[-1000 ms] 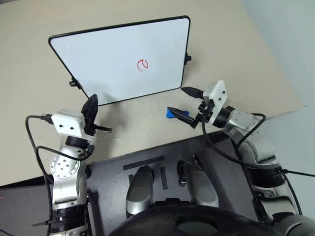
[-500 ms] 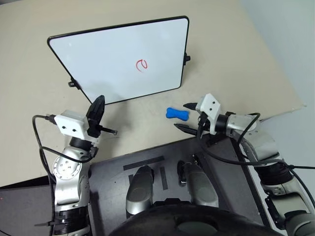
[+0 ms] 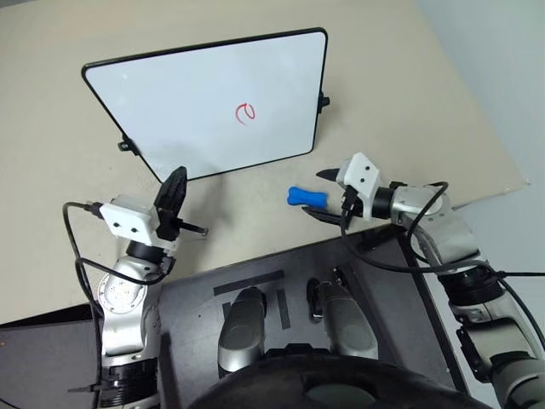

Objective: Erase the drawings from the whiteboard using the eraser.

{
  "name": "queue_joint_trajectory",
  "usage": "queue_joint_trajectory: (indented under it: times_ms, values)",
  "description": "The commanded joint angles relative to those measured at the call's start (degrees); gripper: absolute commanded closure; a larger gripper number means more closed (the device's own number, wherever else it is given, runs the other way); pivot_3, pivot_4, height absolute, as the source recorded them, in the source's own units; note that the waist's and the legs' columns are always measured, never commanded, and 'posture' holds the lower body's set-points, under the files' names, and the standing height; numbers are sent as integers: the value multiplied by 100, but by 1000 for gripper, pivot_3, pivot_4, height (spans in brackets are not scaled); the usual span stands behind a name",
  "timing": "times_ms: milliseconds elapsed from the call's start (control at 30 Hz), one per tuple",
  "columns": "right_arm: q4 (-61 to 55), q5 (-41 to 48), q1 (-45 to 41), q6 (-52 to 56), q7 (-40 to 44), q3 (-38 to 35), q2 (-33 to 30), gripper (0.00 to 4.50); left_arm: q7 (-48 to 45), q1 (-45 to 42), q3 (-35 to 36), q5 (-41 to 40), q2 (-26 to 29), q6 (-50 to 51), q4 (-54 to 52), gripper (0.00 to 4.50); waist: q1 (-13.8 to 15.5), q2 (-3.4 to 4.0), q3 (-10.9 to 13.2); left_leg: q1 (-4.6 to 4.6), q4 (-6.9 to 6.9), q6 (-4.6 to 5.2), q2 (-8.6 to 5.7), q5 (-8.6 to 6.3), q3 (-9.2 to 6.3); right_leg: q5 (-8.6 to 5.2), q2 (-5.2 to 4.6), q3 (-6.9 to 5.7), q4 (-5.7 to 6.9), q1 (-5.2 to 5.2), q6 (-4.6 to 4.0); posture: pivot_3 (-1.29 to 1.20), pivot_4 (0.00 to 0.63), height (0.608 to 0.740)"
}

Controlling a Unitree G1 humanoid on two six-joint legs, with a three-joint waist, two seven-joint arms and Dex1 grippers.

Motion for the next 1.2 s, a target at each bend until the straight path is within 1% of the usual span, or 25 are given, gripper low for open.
queue_joint_trajectory:
  times_ms: [33, 400, 500, 567, 767, 833, 900, 1200]
  values:
    - [-4, -24, -134, -138, 116, 23, 94, 131, -81, 19, 53, -43, -10, -297, 80, 4500, 0, 0, 0, 0, 0, 0, 0, 0, 0, 0, 0, 0, 0, 0, 0, 0, 150, 740]
    - [281, -135, -287, -249, 139, 102, 325, 131, -387, -90, 115, -149, 1, -877, 827, 4500, 0, 0, 0, 4, 2, 1, 1, 1, 0, 3, 0, -1, 4, 1, -5, 0, 150, 740]
    - [343, -163, -312, -267, 142, 127, 351, 711, -440, -133, 114, -173, 8, -995, 979, 4500, 0, 0, 0, 4, 1, 1, 1, 1, 0, 3, -1, -2, 4, 1, -5, 0, 150, 740]
    - [376, -210, -315, -283, 160, 146, 353, 1329, -443, -162, 102, -168, 4, -1032, 1016, 4500, -1, 0, 0, 4, 2, 1, 1, 1, 0, 3, -1, -2, 5, 1, -5, 0, 150, 740]
    - [439, -274, -337, -312, 156, 120, 385, 3431, -440, -262, 116, -204, 40, -963, 997, 4500, -1, 0, 0, 5, 2, 1, 1, 1, 0, 4, -1, -2, 7, 1, -6, 0, 150, 740]
    - [409, -289, -309, -339, 163, 118, 369, 3953, -417, -259, 107, -205, 46, -909, 919, 4500, -2, 0, 0, 5, 2, 1, 1, 1, 0, 4, -1, -3, 7, 1, -6, 0, 150, 740]
    - [385, -325, -295, -393, 144, 115, 357, 4116, -384, -248, 81, -184, 34, -872, 846, 4500, -5, 0, 0, 6, 2, 1, 1, 1, 0, 4, -1, -3, 7, 1, -7, 0, 150, 740]
    - [418, -435, -311, -538, 97, 67, 379, 4122, -92, -225, -180, 1, -53, -465, 246, 4500, -4, 0, 0, 5, 3, 1, 1, 1, 1, 4, -2, -3, 6, 2, -7, 0, 150, 740]
